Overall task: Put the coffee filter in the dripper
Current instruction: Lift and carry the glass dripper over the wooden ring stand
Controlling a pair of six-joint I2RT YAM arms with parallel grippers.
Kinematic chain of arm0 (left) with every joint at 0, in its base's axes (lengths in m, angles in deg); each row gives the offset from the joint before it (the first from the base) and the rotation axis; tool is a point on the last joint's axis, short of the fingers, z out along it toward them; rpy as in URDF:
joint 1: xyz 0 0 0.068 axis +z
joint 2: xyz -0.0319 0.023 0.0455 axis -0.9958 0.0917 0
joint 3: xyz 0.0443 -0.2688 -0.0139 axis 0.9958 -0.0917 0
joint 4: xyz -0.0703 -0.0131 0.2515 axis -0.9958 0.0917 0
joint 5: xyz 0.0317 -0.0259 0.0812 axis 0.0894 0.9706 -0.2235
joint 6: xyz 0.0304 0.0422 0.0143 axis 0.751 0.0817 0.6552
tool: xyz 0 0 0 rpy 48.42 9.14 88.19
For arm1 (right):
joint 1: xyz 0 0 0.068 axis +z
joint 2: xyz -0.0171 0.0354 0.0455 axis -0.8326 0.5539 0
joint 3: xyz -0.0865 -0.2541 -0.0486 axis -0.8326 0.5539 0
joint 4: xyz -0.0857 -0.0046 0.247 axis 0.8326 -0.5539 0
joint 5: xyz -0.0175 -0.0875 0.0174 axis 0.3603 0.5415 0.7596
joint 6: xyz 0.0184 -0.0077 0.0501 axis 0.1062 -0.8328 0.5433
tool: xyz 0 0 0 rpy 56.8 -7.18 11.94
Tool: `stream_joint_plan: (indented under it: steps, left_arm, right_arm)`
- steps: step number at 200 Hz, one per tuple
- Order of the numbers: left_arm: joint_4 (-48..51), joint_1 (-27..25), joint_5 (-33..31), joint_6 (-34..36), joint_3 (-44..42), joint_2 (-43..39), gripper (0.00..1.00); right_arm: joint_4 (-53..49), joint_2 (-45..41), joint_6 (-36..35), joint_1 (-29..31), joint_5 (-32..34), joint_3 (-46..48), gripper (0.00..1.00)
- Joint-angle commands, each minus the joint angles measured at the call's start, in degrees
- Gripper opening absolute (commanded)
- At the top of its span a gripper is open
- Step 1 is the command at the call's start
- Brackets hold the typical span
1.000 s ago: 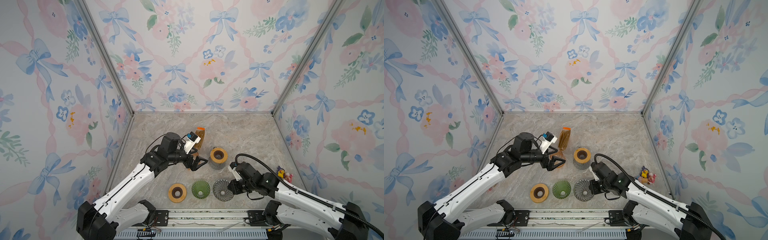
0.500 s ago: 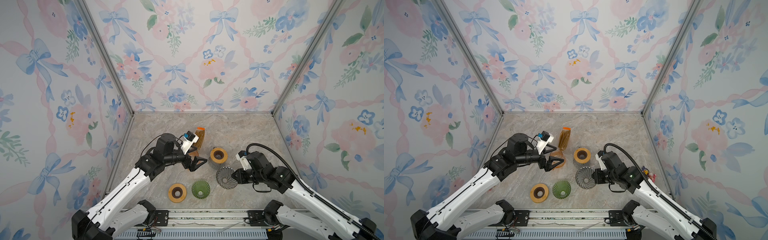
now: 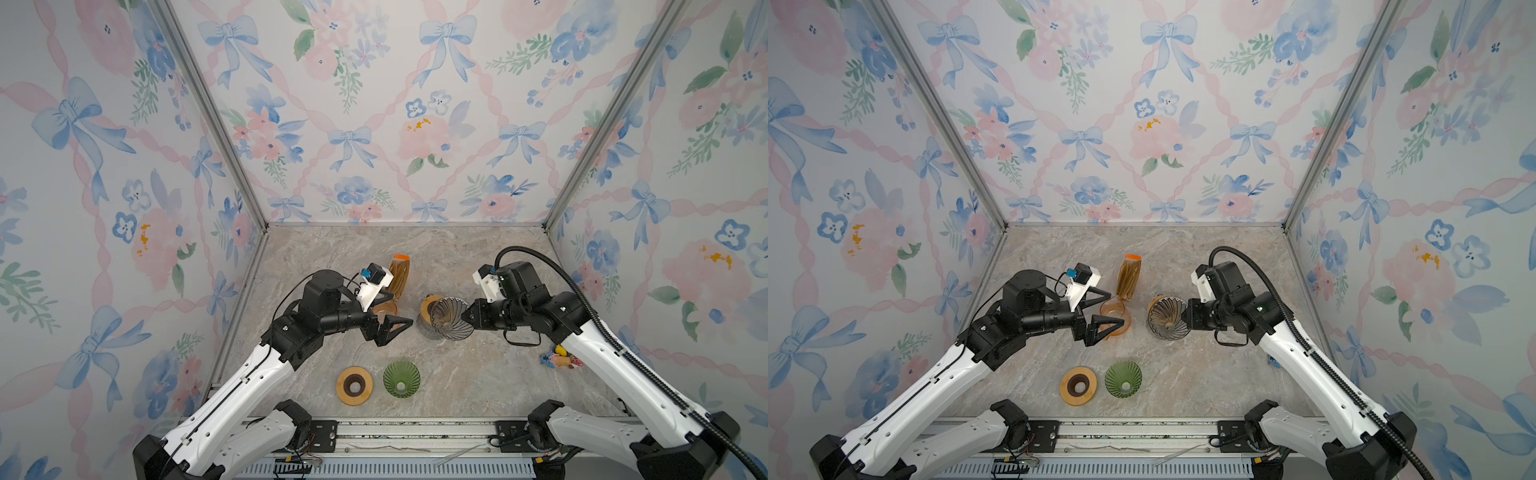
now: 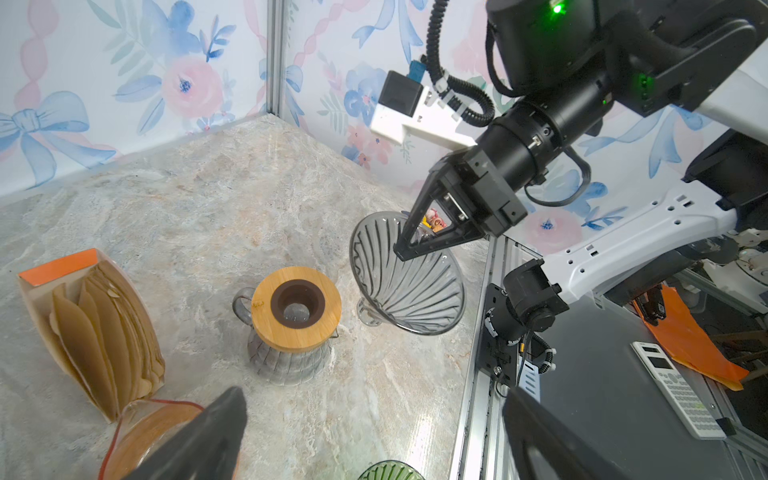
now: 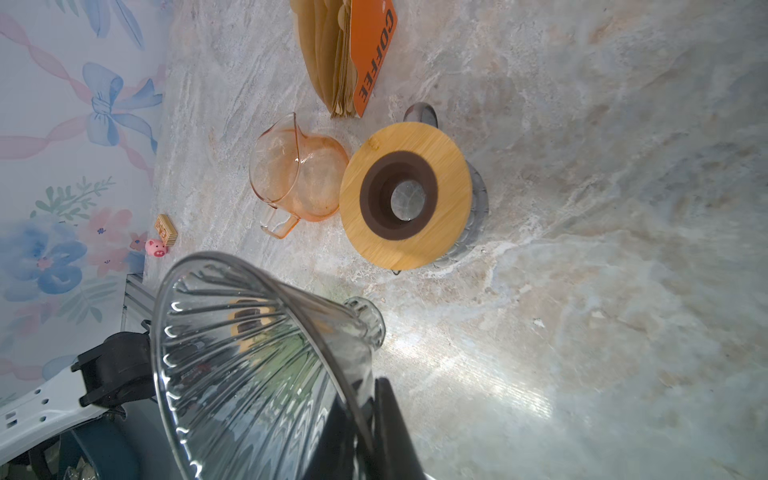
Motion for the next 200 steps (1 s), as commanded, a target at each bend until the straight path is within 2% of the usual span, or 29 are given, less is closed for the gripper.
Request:
stream_joint_plan:
  steps: [1,36,104,200]
  left_arm:
    - [0.08,-0.22,0.07,0.72,-0.93,-0.54,0.98]
    - [0.07,-0.22,-0.84,0.34,-0.90,0.29,0.98]
    - [0.08,-0.21,-1.81,-0.10,-1.01,0.76,0.98]
    - [0.08,-0.28,-2.01,-0.30,-1.03,1.13,0.98]
  right_arm:
    - [-0.11,3.19,-2.01,-1.34,-1.33,-4.03,0.10]
    - [0.86,8.70,-3.13,-3.26,-1.96,-8.16,0.10]
    - [4.87,15.63,-3.46,-5.65,-5.07,-9.67,0.10]
    - [7.86,18.62,-3.48,-6.43,-5.41,-6.97,0.09]
